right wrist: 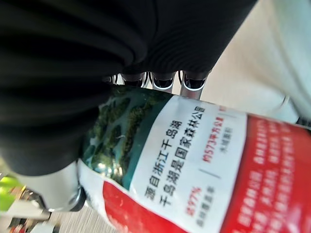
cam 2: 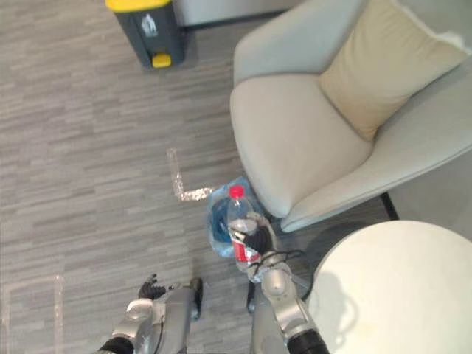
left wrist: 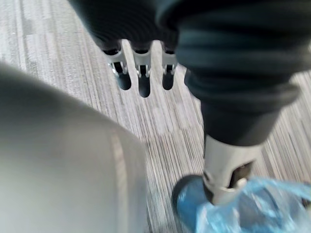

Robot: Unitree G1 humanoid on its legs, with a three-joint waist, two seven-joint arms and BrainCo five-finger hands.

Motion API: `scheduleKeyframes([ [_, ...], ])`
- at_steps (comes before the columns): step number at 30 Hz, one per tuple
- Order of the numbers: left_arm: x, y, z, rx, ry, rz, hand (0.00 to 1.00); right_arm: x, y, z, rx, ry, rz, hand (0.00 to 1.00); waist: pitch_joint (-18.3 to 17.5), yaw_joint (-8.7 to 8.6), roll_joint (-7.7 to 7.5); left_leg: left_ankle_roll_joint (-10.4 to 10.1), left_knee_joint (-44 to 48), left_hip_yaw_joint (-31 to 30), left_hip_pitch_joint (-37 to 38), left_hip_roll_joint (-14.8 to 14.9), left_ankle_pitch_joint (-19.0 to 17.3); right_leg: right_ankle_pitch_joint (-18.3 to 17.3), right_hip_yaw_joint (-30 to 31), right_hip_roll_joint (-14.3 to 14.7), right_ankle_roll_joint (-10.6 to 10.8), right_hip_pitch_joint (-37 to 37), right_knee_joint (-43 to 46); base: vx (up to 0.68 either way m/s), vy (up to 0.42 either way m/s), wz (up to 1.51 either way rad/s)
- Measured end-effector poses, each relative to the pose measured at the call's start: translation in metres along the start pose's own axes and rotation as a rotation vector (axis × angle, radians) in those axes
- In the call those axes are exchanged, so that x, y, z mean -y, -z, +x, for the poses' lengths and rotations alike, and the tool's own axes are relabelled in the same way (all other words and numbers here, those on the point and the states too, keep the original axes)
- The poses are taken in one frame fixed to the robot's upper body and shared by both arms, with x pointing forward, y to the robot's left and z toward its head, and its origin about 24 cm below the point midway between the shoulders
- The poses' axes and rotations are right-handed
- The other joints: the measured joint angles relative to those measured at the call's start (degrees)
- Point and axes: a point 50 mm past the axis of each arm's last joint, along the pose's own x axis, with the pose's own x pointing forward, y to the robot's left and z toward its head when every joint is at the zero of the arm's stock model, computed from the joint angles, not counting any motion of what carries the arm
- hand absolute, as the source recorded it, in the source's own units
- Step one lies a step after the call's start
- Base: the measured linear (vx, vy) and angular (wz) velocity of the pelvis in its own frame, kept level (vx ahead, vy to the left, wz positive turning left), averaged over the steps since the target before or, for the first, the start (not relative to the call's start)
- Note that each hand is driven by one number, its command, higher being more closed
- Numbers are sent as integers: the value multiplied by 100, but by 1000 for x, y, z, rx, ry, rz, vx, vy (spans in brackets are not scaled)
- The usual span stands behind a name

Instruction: Gather rubbish on tea table into small bin, then transfer packed bag to large trash can.

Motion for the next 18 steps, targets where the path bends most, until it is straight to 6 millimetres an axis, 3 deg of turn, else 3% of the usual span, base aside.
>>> scheduleKeyframes([
  [6, -4, -45, 9, 121, -49, -102, 0, 18, -18, 27, 88, 57, -88, 100, 270, 79, 0, 32, 395, 167, -1347, 147, 164, 251, 6, -45, 64, -1246, 205, -172, 12, 4],
  [10, -5, -73, 11, 196, -65, -186, 0, 35, -42, 57, 165, 117, -137, 100, 398, 122, -4, 90, 405, 170, -2088, 136, 381, 472, -25, -90, -1, -1944, 181, -64, 10, 9],
  [15, -4, -112, 10, 312, -67, -283, 0, 64, -97, 97, 320, 211, -200, 100, 655, 232, 8, 57, 504, 131, -2820, 124, 527, 576, -60, -117, -57, -2642, 304, 6, 13, 7],
  [18, -1, -126, 7, 354, -50, -312, 0, 80, -124, 111, 390, 271, -228, 100, 741, 299, 10, 53, 494, 93, -3064, 74, 558, 572, -85, -167, -60, -2879, 349, 11, 15, 12],
])
